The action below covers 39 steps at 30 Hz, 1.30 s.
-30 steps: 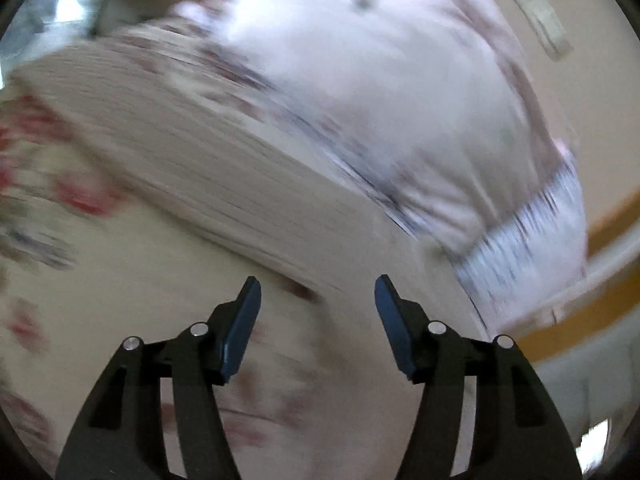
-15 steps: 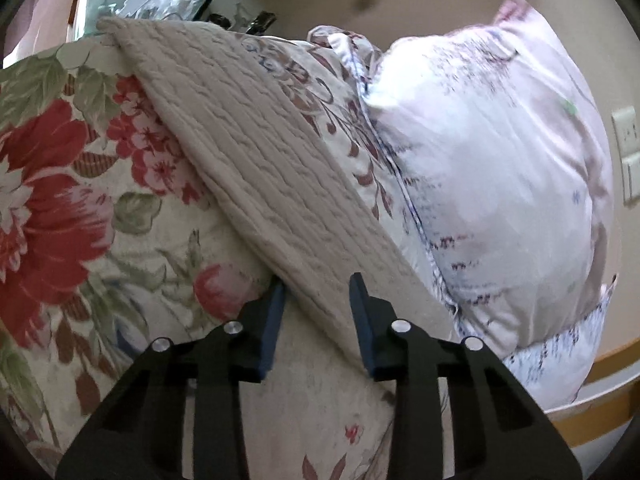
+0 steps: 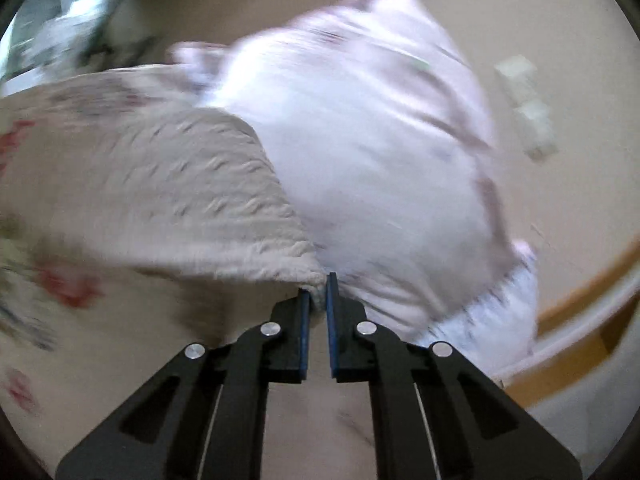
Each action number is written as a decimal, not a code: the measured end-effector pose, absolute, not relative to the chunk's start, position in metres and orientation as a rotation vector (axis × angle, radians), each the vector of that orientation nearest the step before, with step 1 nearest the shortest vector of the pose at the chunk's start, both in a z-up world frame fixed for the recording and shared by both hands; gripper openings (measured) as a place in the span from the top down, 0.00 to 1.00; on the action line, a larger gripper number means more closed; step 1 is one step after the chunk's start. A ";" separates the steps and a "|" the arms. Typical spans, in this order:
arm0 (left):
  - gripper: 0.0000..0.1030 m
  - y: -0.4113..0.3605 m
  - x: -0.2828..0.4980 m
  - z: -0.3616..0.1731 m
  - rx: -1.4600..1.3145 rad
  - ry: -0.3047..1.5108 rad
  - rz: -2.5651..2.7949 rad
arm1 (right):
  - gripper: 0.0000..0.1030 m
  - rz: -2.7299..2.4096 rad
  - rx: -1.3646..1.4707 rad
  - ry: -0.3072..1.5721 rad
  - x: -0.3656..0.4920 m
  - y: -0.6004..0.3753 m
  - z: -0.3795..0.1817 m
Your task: Fold small clothes
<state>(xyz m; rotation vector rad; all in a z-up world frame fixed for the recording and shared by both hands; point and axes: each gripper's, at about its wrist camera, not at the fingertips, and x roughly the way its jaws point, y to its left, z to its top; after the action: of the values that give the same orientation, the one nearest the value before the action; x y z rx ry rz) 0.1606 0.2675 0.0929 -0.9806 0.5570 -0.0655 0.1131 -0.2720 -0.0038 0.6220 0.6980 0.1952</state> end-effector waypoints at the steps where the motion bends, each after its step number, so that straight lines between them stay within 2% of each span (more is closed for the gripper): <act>1: 0.93 0.244 0.167 0.103 -0.945 0.555 -0.138 | 0.24 0.196 0.623 0.697 0.113 -0.272 -0.004; 6: 0.93 0.156 0.189 0.111 -0.808 0.597 -0.305 | 0.24 0.200 0.630 0.691 0.111 -0.270 -0.004; 10: 0.93 0.085 0.207 0.079 -0.738 0.750 -0.394 | 0.24 0.198 0.615 0.703 0.112 -0.268 -0.004; 15: 0.89 0.037 0.213 0.038 -0.648 0.917 -0.434 | 0.24 0.224 0.433 0.741 0.112 -0.247 0.016; 17: 0.86 0.045 0.208 0.035 -0.677 0.919 -0.435 | 0.24 0.269 0.328 0.734 0.111 -0.231 0.033; 18: 0.77 0.051 0.207 0.034 -0.689 0.916 -0.430 | 0.24 0.295 0.273 0.726 0.111 -0.222 0.041; 20: 0.68 0.070 0.199 0.036 -0.731 0.893 -0.403 | 0.24 0.356 0.126 0.701 0.113 -0.194 0.058; 27: 0.68 0.143 0.194 0.014 -0.971 0.893 -0.257 | 0.25 0.557 -0.116 0.643 0.125 -0.108 0.074; 32: 0.67 0.159 0.193 0.007 -1.028 0.897 -0.242 | 0.35 0.648 -0.324 0.590 0.133 -0.040 0.064; 36: 0.57 0.169 0.186 0.009 -1.012 0.888 -0.214 | 0.47 0.662 -0.509 0.580 0.144 0.006 0.043; 39: 0.57 0.175 0.185 0.009 -1.002 0.883 -0.193 | 0.56 0.664 -0.576 0.612 0.156 0.032 0.028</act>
<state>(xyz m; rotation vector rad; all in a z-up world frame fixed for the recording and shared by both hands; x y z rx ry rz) 0.1852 0.1746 0.0092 -1.0017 0.8826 -0.1930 0.1563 0.0316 0.0285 -0.5761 0.6122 0.6641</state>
